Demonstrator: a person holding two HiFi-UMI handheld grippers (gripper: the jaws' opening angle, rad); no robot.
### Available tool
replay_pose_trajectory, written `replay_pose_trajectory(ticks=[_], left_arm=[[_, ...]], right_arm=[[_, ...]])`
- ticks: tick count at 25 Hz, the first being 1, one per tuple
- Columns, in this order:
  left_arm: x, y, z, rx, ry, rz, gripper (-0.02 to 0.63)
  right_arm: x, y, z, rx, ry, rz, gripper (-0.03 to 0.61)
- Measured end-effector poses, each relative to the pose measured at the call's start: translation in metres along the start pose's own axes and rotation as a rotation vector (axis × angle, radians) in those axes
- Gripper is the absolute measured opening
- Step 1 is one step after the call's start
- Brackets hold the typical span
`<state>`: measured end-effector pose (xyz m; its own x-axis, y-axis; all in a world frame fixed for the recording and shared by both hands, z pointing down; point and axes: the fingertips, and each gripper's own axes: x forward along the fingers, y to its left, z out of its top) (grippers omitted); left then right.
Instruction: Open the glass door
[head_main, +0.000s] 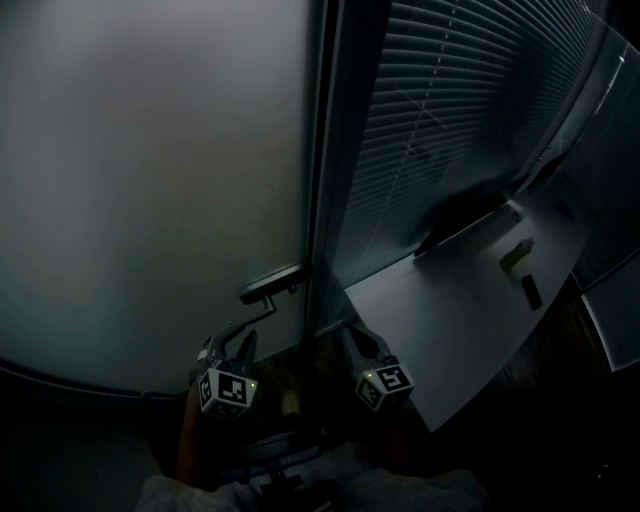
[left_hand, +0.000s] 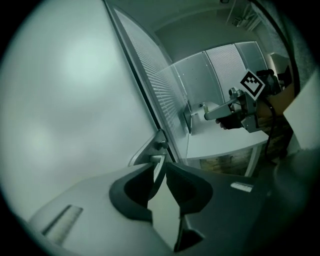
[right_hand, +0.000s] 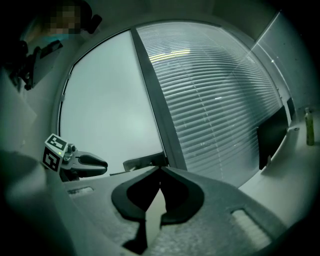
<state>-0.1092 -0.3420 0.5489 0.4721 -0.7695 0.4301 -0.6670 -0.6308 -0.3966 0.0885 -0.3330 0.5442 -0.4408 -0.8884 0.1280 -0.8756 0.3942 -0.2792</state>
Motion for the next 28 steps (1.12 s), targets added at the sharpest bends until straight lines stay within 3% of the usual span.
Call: replay_pose_trajectory(ticks=[10, 28], left_arm=[[0.029, 0.001, -0.021, 0.098, 0.090, -0.115, 0.150], [0.072, -0.013, -0.056, 0.224, 0.174, -0.290, 0.163]], right_arm=[[0.015, -0.012, -0.002, 0.021, 0.002, -0.039, 0.002], [0.041, -0.033, -0.027, 0.061, 0.009, -0.099, 0.002]])
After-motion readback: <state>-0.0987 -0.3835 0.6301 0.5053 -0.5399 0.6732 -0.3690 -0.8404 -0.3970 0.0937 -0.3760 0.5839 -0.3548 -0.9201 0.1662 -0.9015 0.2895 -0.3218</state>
